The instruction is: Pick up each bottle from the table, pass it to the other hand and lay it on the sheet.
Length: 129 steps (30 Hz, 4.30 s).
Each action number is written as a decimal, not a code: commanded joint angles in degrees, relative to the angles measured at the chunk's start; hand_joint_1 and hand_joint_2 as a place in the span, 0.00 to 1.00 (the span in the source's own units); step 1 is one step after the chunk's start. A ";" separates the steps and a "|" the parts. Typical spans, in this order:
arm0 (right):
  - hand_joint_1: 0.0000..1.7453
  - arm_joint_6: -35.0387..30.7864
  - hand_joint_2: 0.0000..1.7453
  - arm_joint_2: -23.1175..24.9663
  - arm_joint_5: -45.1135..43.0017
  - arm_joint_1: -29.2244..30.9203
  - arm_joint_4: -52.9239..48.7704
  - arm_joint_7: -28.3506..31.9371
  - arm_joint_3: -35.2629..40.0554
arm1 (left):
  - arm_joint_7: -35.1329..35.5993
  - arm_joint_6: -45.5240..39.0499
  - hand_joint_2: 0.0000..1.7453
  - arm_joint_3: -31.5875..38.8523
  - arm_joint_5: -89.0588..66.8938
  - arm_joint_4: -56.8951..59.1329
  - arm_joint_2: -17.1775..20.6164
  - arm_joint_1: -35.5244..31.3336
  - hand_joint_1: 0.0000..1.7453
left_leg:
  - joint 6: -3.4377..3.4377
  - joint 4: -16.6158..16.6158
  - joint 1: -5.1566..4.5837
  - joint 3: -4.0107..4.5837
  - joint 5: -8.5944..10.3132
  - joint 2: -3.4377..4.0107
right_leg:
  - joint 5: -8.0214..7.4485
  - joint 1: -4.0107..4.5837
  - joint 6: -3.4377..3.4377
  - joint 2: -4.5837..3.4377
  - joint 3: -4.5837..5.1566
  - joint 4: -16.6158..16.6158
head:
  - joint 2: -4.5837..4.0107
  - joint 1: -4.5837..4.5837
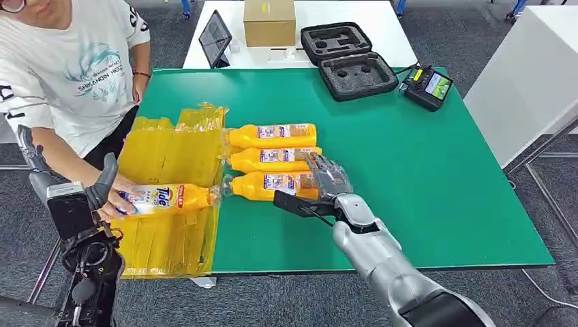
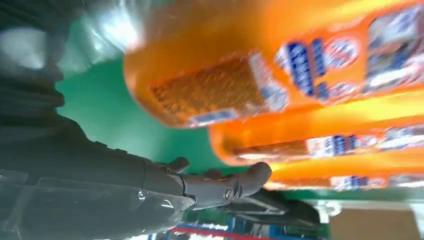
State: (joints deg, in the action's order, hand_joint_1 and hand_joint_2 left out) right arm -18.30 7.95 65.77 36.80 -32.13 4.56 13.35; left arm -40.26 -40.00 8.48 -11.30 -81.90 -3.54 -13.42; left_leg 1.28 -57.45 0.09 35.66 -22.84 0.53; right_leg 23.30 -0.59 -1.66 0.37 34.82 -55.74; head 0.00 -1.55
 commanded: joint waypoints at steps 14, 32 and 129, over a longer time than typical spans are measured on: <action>0.00 7.52 1.00 4.39 0.35 5.81 12.59 0.55 2.15 | 0.26 0.00 1.00 0.22 2.99 4.79 -0.54 -1.89 0.00 | -0.09 0.00 0.06 -0.27 -0.15 -0.09 | 0.16 0.05 0.08 0.02 -0.31 0.02 | 0.00 0.00; 0.00 15.10 1.00 2.45 -1.77 7.35 15.41 -9.12 -0.20 | 0.26 0.00 1.00 0.88 3.82 5.96 -0.55 -1.89 0.00 | 0.00 0.07 0.02 -0.19 0.00 -0.18 | 0.08 0.01 0.03 0.14 -0.26 0.09 | 0.00 0.00; 1.00 6.83 1.00 10.85 -47.86 -8.72 7.34 30.82 16.40 | 13.42 47.68 1.00 -21.36 33.07 12.79 -0.60 2.99 0.00 | -0.04 0.03 0.04 0.14 -0.07 -0.16 | 0.07 0.02 0.02 0.09 0.11 0.04 | 0.00 -0.02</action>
State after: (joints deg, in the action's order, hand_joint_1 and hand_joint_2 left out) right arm -11.41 18.80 17.33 26.45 -28.89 36.00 26.53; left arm -27.15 8.22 -11.15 21.59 -72.61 -5.38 -7.07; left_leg 1.28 -57.44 0.10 35.95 -22.86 0.47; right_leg 23.29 -0.60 -1.68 0.40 35.10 -55.72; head 0.00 -1.57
